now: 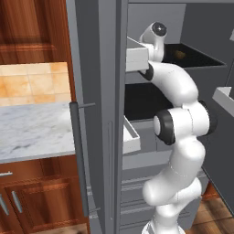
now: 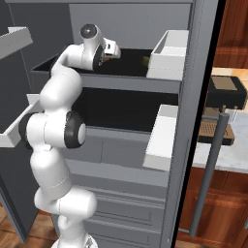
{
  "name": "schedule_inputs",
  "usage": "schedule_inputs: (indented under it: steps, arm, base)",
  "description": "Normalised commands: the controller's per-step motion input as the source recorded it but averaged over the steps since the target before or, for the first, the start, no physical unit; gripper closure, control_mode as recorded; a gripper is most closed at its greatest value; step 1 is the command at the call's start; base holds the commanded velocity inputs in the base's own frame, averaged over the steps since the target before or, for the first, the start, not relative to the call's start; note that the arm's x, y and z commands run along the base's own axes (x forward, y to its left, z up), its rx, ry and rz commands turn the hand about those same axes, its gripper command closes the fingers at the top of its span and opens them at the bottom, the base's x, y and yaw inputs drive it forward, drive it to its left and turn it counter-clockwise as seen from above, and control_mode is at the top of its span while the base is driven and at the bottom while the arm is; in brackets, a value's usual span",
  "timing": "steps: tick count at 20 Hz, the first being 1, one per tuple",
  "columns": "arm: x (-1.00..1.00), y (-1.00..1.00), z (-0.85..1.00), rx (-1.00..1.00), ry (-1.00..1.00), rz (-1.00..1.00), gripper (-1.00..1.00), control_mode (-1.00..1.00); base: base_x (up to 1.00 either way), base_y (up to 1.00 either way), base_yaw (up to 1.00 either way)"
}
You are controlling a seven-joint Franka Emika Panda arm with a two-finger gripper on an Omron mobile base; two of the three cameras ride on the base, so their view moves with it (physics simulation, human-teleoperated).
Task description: Move the orange and kiwi from the top shelf to the second highest shelf to make space. Then, place the pitcher from the counter on the cleared top shelf.
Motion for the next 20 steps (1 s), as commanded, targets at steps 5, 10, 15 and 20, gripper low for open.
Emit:
schedule_inputs:
  steps: [5, 10, 15, 20]
  arm:
    - [0.32, 0.0, -0.25, 0.0, 0.0, 0.0, 1.0, -1.0]
    - [-0.07, 0.0, -0.6, -0.01, 0.0, 0.0, 1.0, -1.0]
    - [-0.65, 0.0, -0.42, 0.0, -0.09, 0.0, 1.0, -1.0]
    - [-0.98, 0.0, 0.02, 0.0, -0.17, 0.0, 1.0, -1.0]
  base:
    - [0.0, 0.0, 0.0]
    - [0.0, 0.0, 0.0]
    - [0.0, 0.0, 0.0]
    - [0.0, 0.0, 0.0]
